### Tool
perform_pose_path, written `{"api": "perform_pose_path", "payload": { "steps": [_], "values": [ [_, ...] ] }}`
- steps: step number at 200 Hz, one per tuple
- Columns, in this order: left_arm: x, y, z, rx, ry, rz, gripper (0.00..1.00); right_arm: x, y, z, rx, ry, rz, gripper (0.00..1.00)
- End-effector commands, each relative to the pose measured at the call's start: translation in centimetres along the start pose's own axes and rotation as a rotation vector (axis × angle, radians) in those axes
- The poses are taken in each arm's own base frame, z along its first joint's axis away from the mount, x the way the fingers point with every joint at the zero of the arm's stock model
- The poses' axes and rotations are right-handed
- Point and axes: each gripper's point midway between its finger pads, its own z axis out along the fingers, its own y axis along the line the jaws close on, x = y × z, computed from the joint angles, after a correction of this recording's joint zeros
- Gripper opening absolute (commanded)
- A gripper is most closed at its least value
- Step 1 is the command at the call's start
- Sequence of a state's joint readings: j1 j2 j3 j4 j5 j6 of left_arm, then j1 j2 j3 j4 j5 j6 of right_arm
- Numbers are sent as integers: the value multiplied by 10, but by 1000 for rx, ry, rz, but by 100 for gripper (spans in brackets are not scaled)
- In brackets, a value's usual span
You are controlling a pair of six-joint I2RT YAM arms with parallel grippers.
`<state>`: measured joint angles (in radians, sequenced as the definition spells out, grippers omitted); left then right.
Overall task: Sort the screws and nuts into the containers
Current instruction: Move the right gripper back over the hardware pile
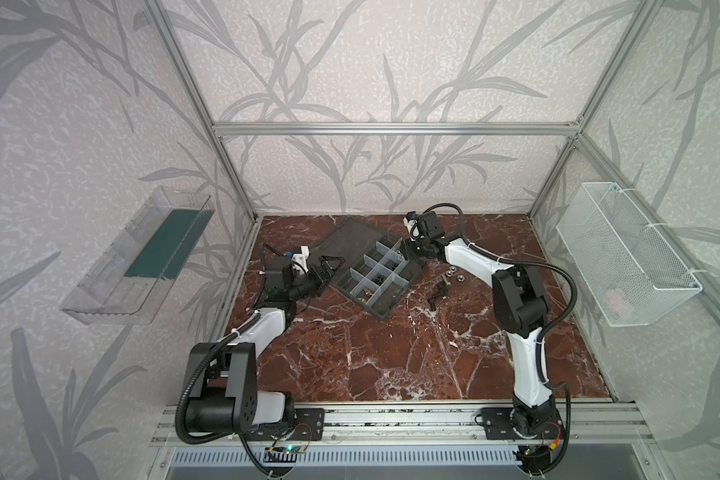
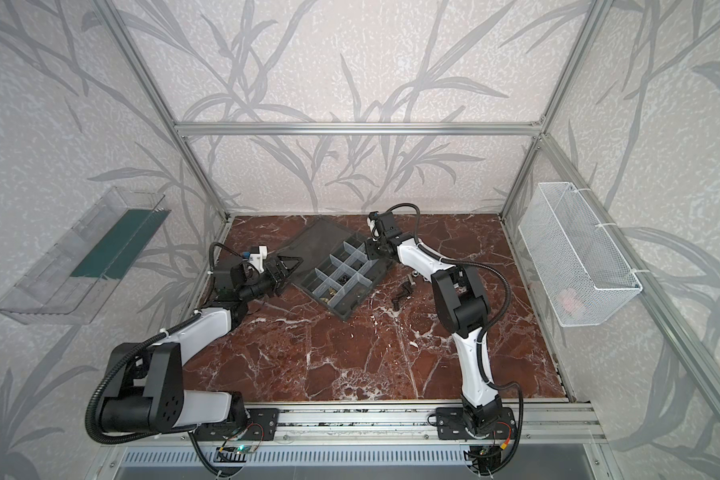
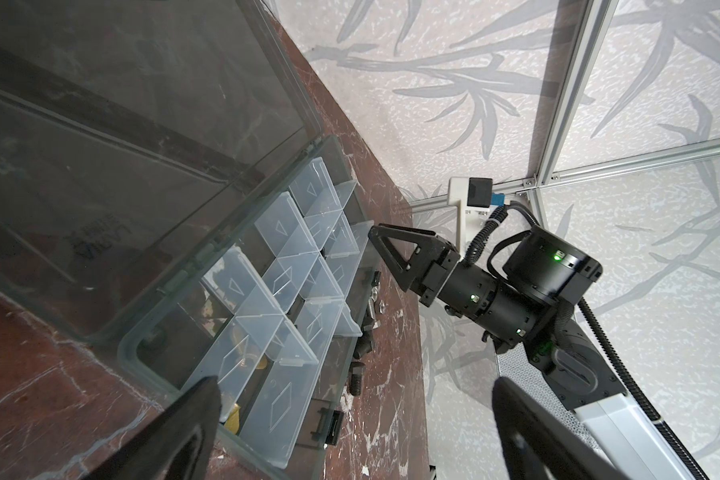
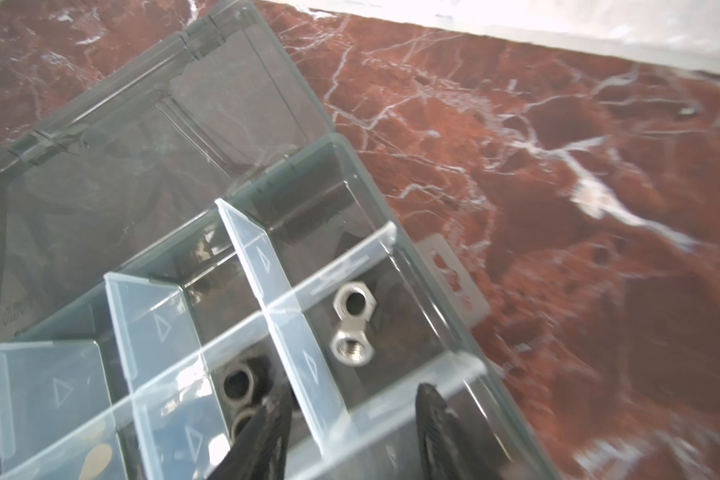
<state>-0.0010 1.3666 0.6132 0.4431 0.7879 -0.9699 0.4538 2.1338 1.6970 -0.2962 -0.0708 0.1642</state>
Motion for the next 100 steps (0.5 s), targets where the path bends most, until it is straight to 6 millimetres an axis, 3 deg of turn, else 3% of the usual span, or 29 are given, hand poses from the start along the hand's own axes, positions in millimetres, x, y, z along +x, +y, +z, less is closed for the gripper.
{"api": "perform_pose_path", "payload": {
  "steps": [1,63,100],
  "values": [
    [0,-6,1,23,8,11,99,-11,-24,-47,79,12,39,51],
    [-2,-6,5,30,18,9,99,59,-115,-82,238,236,225,51],
    [-2,-3,9,33,26,-5,99,103,-152,-92,338,356,297,52]
  ]
}}
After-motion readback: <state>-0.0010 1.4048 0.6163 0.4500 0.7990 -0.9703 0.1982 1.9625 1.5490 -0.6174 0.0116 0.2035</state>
